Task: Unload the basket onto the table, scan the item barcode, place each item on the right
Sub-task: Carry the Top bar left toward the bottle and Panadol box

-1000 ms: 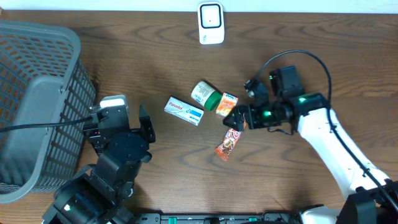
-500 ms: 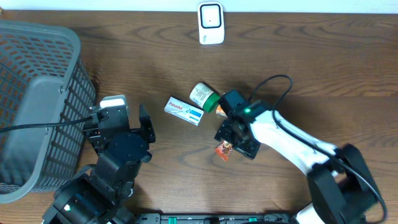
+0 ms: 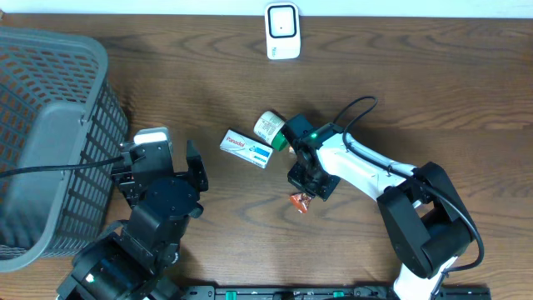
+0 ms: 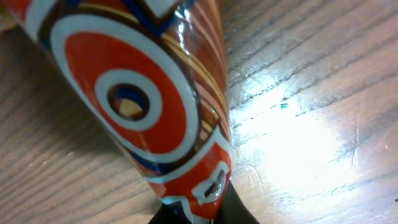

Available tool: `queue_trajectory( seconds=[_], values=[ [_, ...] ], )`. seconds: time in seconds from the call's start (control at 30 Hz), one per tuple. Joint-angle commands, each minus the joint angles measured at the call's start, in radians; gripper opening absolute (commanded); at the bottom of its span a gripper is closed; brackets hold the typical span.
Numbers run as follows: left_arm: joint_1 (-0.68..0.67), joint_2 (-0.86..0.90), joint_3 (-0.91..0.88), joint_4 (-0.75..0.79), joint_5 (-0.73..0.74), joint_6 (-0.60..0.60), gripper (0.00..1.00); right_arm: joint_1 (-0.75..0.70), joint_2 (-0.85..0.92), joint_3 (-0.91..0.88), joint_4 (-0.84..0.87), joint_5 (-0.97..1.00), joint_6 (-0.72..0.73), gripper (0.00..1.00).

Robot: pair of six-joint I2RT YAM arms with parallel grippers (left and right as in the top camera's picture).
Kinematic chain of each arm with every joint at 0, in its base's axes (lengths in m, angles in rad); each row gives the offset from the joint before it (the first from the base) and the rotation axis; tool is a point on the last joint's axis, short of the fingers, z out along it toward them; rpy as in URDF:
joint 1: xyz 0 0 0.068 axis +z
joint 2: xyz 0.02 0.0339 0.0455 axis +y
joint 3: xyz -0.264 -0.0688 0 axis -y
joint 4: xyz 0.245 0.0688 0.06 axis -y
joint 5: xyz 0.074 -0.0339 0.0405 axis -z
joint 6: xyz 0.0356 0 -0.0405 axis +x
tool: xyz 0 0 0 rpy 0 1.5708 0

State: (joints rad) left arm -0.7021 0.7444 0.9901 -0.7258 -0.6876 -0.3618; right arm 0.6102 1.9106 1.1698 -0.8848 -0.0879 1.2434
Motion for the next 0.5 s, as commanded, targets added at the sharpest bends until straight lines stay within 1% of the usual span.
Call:
queue_trajectory(
  seconds=[0.0,0.07,0.1,0.13,0.17,0.23,0.27,0.3,0.33,0.43,0.47],
  values=[
    [0.001,-0.001,0.004,0.000,-0.019,0.010,0.86,0.013,0.006,0.014,0.050,-0.038,-0.179,0.01],
    [0.001,-0.001,0.004,0.000,-0.019,0.010,0.86,0.010,-0.029,0.040,0.069,-0.120,-0.320,0.01],
    [0.001,-0.001,0.004,0.000,-0.020,0.010,0.86,0.003,-0.063,0.055,0.092,-0.197,-0.426,0.01],
    [0.001,-0.001,0.004,0.000,-0.020,0.010,0.86,-0.010,-0.110,0.060,0.135,-0.305,-0.574,0.01],
    [0.001,-0.001,0.004,0.000,-0.020,0.010,0.86,-0.022,-0.143,0.060,0.154,-0.381,-0.667,0.01],
    [0.001,-0.001,0.004,0.000,-0.019,0.010,0.86,-0.052,-0.189,0.059,0.162,-0.510,-0.800,0.01],
    [0.001,-0.001,0.004,0.000,-0.020,0.010,0.86,-0.076,-0.206,0.059,0.159,-0.608,-0.895,0.01],
    [0.001,-0.001,0.004,0.000,-0.020,0.010,0.86,-0.090,-0.211,0.058,0.156,-0.686,-0.958,0.01],
    [0.001,-0.001,0.004,0.000,-0.020,0.010,0.86,-0.108,-0.211,0.056,0.151,-0.824,-1.079,0.01],
    [0.001,-0.001,0.004,0.000,-0.019,0.010,0.86,-0.132,-0.209,0.026,0.148,-1.066,-1.340,0.01],
    [0.001,-0.001,0.004,0.000,-0.020,0.010,0.86,-0.140,-0.209,0.010,0.148,-1.117,-1.416,0.01]
  ],
)
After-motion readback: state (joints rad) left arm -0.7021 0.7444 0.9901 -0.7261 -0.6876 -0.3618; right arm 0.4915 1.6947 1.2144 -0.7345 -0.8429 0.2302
